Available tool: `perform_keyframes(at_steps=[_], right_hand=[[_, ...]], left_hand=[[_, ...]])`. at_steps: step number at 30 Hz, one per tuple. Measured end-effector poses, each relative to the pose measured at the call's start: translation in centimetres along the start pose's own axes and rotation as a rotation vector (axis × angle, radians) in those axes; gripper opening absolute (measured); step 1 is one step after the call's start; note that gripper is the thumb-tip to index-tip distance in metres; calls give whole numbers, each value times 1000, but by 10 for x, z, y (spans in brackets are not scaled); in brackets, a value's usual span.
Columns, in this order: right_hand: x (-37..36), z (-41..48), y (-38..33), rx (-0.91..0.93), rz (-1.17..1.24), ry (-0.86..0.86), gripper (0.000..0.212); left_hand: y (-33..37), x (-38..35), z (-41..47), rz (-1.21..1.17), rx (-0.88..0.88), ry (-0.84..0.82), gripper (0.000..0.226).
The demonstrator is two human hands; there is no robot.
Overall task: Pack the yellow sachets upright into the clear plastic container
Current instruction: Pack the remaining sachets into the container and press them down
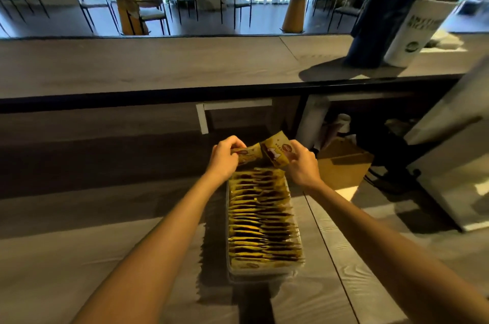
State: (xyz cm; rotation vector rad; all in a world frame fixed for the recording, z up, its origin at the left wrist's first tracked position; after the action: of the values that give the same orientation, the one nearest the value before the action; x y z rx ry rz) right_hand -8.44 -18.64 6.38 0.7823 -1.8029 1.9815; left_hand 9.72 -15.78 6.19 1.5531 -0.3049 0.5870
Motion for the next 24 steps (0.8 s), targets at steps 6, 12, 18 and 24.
perform_keyframes(at_steps=[6, 12, 18, 24], right_hand=[[-1, 3, 5, -3, -12, -51, 21], [-7, 13, 10, 67, -14, -114, 18], [-26, 24, 11, 61, -125, -315, 22], [-47, 35, 27, -3, -345, -455, 32]], left_hand=[[-1, -13, 8, 0, 28, -84, 25], [-5, -21, 17, 51, 65, -238, 24], [-40, -38, 22, 173, 194, -298, 29], [-63, -48, 16, 225, 226, -314, 36]])
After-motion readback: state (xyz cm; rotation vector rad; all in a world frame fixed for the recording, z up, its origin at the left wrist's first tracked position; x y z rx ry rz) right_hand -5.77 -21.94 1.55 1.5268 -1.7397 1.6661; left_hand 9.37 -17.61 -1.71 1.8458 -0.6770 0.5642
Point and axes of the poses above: each hand's wrist, its own z-axis towards the middle knuckle, its own x-axis out of the back of the hand, y = z × x, the point moved 9 cm from there along z, towards the middle knuckle, and after that the axes turned 1 degree about -x, right-handed, at the moved point
